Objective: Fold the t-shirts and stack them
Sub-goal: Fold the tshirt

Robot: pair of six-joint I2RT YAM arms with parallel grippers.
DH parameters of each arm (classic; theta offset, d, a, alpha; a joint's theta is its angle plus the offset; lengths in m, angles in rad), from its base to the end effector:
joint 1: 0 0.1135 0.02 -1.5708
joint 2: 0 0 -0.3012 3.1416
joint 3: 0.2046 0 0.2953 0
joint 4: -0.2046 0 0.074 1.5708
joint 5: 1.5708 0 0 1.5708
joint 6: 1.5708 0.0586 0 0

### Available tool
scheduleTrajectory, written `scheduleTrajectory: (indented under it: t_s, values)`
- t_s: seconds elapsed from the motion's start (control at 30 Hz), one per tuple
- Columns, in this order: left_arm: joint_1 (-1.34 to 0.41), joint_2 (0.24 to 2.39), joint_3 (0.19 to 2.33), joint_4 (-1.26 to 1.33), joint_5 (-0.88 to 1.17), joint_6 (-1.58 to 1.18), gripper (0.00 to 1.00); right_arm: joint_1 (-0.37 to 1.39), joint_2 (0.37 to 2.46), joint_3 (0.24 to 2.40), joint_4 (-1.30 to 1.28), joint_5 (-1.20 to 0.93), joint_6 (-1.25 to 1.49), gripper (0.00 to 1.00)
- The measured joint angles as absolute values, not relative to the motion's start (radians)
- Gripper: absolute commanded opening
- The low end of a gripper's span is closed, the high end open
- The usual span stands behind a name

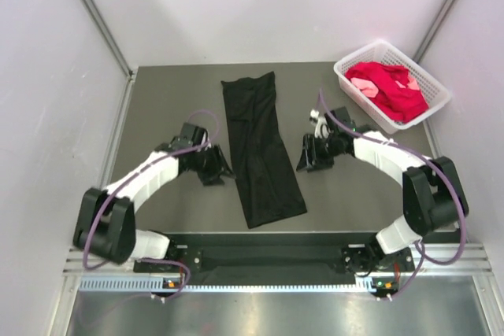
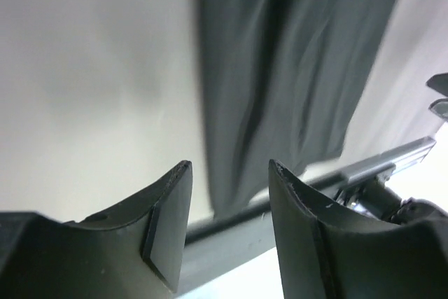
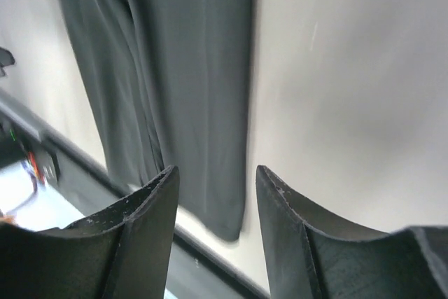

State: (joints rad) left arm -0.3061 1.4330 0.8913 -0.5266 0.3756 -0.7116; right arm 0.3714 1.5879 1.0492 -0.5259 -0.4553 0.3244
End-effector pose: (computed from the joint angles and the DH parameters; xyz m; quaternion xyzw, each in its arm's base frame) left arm 0.2979 -0.1167 0.2015 -0.1461 0.9414 -0.2769 0.1252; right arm 0.3312 0.1567 0.2071 -0.0787 0.9416 0.2886 0.1548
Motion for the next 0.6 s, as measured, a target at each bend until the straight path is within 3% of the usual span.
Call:
scheduleTrajectory:
  t_s: [0.23, 0.47, 0.6]
  values:
    - [-0.426, 1.147, 0.623, -0.519, 0.355, -0.904, 0.55, 0.413, 1.443, 0.720, -0.453, -0.518, 0.364, 0.48]
    - [-0.579, 1.161, 0.545, -0.464, 0.320, -1.082, 0.50, 0.419, 1.428, 0.625, -0.397, -0.547, 0.385, 0.47]
    - [-0.625, 1.188, 0.535, -0.447, 0.292, -1.158, 0.50, 0.422, 1.416, 0.591, -0.345, -0.567, 0.396, 0.41]
